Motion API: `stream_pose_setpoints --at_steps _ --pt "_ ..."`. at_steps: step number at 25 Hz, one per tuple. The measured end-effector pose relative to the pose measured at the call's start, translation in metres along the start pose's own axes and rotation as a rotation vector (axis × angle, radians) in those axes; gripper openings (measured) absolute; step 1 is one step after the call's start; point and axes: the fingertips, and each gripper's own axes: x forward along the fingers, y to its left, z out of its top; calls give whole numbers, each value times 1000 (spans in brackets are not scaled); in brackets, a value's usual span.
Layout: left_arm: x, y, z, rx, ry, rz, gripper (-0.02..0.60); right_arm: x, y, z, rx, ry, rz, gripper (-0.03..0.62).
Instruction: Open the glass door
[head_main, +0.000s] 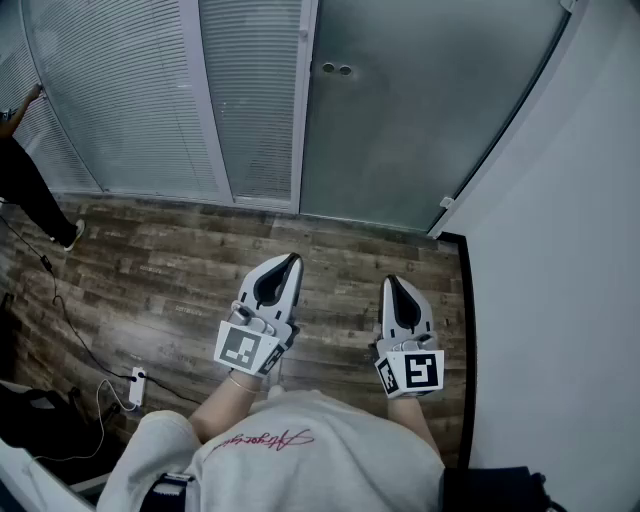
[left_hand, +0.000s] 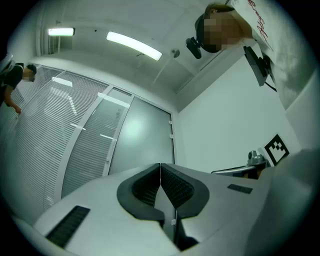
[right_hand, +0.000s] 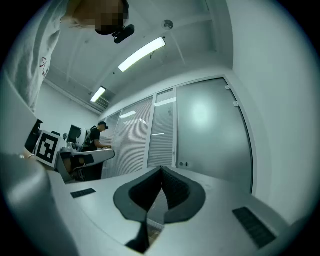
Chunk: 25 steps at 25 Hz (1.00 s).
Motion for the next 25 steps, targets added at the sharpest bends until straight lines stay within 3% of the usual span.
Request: stream_pose_setpoints --at_steps 18,25 --pt "16 -22 -7 13 -1 -1 12 -5 -24 -1 13 -18 -7 17" --pt "28 -25 -14 19 -1 29 12 4 -39 -2 12 -27 33 17"
